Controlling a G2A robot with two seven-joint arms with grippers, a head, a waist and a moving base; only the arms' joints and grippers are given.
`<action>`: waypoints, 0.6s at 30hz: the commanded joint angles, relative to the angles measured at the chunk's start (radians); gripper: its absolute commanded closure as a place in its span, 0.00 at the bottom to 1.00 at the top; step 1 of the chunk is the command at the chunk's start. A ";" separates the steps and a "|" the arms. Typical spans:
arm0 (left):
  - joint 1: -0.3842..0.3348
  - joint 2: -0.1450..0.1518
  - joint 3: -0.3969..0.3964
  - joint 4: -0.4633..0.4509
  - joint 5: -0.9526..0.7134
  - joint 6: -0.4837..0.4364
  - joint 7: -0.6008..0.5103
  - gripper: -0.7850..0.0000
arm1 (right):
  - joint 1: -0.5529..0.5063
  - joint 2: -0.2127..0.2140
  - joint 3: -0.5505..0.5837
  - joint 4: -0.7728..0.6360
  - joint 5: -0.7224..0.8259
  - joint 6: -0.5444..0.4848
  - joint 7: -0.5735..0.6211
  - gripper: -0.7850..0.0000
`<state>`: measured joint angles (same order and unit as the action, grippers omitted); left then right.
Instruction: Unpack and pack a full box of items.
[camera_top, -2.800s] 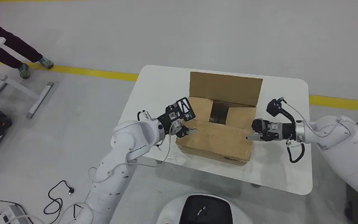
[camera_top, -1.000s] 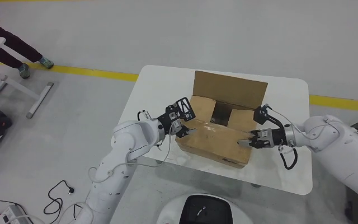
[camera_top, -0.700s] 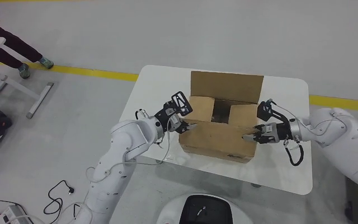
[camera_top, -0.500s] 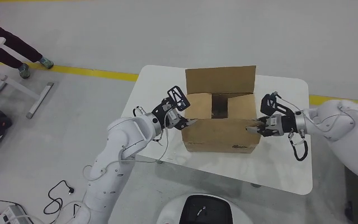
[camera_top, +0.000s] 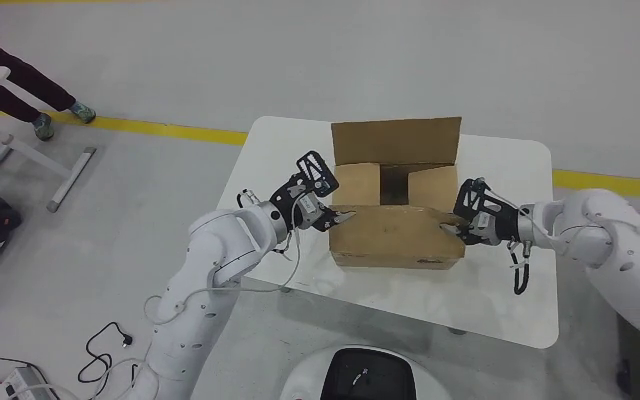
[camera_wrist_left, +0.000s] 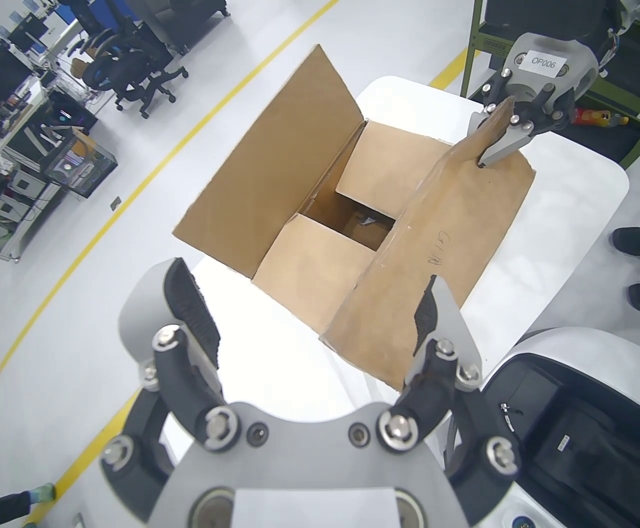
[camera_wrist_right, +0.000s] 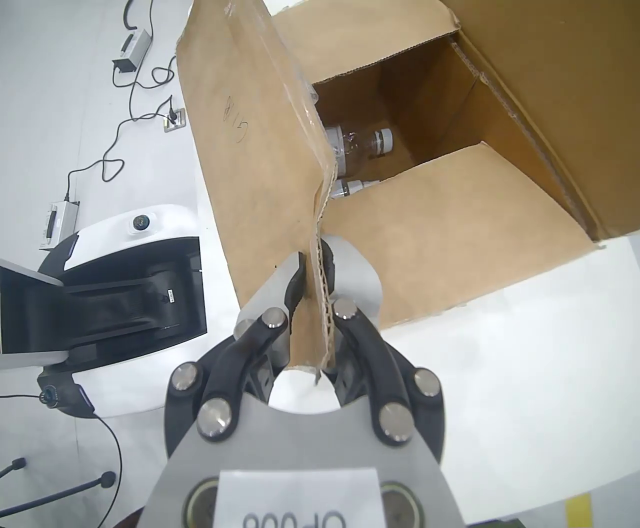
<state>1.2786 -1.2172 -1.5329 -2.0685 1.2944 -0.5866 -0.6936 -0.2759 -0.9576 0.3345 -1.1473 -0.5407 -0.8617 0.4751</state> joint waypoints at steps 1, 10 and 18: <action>0.000 0.000 0.000 0.000 0.000 0.000 0.000 0.00 | 0.000 0.000 0.000 0.000 0.000 0.000 0.000 1.00; 0.000 0.000 0.000 0.000 0.000 0.000 0.000 0.00 | -0.017 0.005 0.021 -0.042 -0.049 0.017 -0.039 1.00; 0.009 0.001 -0.003 0.008 -0.014 0.038 0.023 0.00 | -0.097 0.056 0.105 -0.191 -0.268 0.057 -0.137 1.00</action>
<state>1.2878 -1.2168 -1.5344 -2.0617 1.2823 -0.5599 -0.6726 -0.3634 -0.9079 0.4315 -1.3155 -0.7713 -0.8093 0.3426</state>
